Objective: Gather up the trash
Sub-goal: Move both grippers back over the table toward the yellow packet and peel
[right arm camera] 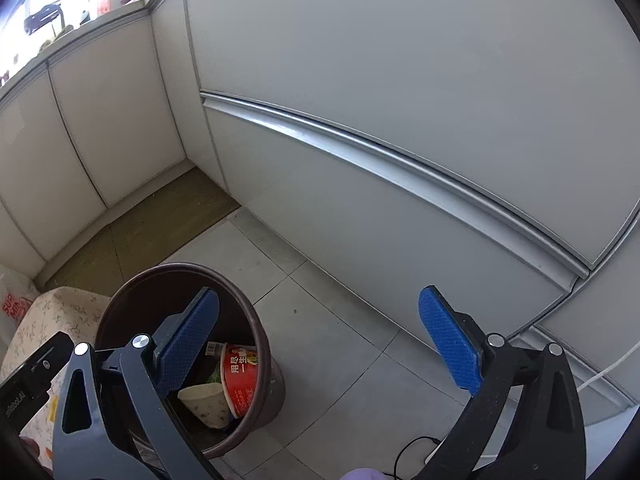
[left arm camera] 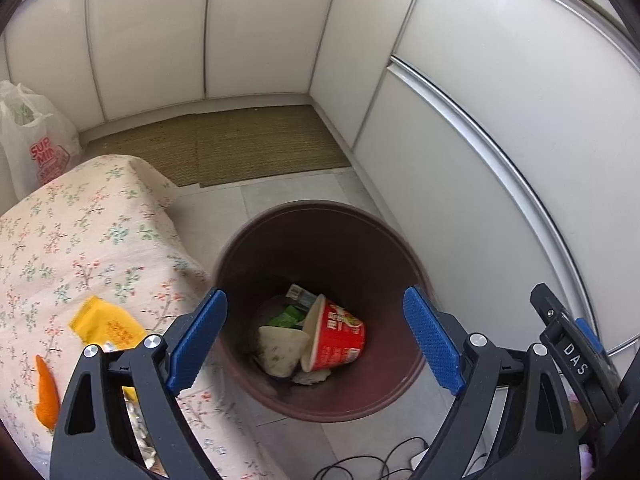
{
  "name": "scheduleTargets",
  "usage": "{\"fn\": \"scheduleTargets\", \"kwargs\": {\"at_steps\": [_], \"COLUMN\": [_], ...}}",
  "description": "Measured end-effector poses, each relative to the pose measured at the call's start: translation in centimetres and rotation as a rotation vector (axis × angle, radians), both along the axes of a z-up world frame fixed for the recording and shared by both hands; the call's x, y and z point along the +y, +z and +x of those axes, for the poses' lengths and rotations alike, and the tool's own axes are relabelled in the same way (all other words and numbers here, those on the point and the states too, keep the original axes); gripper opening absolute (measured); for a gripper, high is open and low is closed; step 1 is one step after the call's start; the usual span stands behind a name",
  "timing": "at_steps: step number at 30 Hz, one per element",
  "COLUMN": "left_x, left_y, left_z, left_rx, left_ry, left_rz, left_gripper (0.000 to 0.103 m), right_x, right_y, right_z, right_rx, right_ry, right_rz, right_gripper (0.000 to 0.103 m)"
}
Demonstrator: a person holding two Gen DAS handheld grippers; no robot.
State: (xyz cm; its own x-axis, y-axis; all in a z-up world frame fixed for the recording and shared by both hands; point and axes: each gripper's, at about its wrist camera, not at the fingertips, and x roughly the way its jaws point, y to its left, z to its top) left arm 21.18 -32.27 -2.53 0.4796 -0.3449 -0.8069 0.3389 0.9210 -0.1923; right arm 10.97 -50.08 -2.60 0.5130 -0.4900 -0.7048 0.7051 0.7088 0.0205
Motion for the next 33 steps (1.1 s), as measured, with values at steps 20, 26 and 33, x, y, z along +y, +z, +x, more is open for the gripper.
{"fn": "scheduleTargets", "kwargs": {"at_steps": [20, 26, 33], "left_x": [22.6, 29.9, 37.2], "left_y": [-4.3, -4.9, -5.2], "left_z": [-0.5, -2.2, -5.1], "left_rx": [0.056, 0.068, 0.070], "left_ry": [0.337, 0.442, 0.524], "left_rz": [0.078, 0.052, -0.030], "left_gripper": [0.088, 0.088, 0.088], "right_x": [16.1, 22.5, 30.8], "right_y": [1.4, 0.8, -3.2], "right_z": [5.6, 7.4, 10.7], "right_rx": [0.052, 0.089, 0.242], "right_ry": [0.366, 0.491, 0.763], "right_rz": [-0.181, -0.241, -0.270], "right_gripper": [0.096, 0.096, 0.096]}}
